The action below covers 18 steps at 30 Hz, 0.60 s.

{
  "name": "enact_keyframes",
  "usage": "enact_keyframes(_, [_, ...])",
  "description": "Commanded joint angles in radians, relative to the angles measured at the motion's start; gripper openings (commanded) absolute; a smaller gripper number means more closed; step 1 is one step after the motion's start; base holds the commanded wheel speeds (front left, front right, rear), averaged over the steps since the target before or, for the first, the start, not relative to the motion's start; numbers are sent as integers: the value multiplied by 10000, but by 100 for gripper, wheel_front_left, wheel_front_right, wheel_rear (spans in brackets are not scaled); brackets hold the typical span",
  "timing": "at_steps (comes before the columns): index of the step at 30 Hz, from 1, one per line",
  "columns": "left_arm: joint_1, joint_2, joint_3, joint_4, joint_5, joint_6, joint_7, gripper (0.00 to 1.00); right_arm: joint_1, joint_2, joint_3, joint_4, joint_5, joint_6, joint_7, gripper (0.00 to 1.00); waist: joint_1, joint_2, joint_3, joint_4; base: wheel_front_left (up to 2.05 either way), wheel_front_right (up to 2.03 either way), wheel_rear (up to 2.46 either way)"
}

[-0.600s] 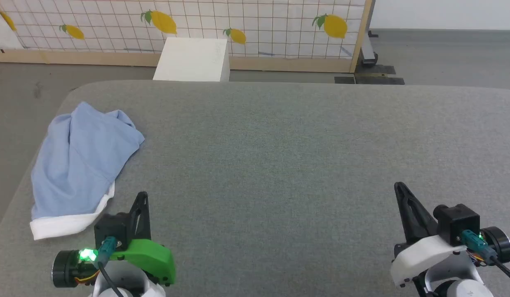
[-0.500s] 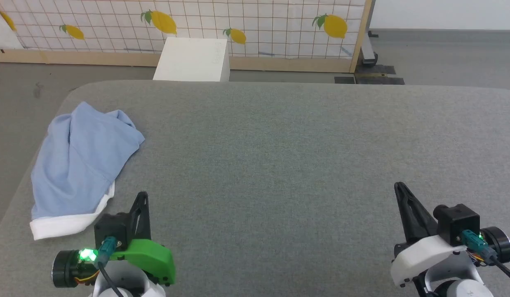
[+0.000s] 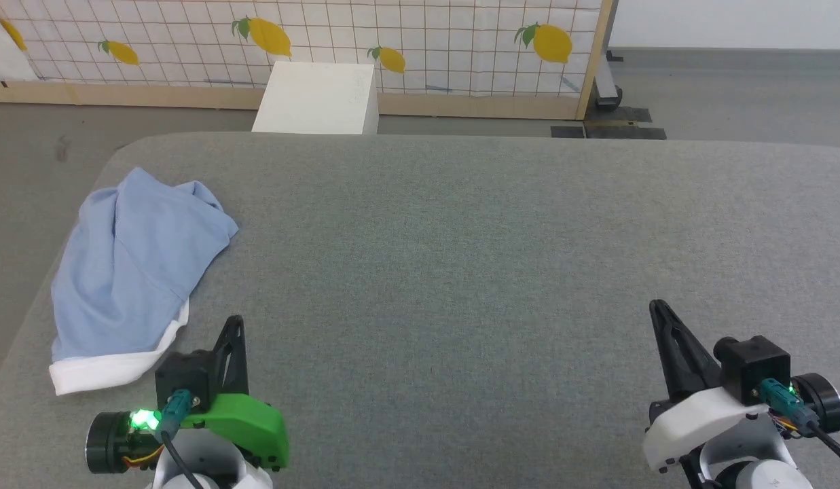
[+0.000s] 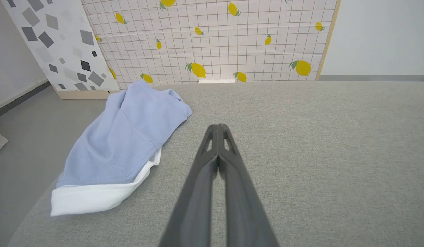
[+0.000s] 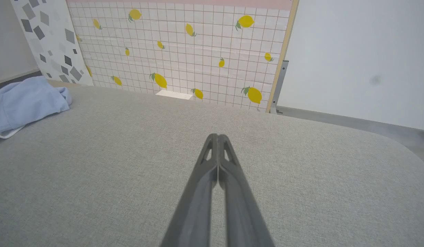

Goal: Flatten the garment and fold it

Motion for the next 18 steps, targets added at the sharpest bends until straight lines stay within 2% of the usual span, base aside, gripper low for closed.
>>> enact_keyframes(1, [-70,-45,24,-26,103,-11,14,0,-184,17,12,18,-64,-17,1,0,0,0,0,0,0,0,0])
enact_keyframes(18, [-70,-45,24,-26,103,-11,14,0,-184,17,12,18,-64,-17,1,0,0,0,0,0,0,0,0])
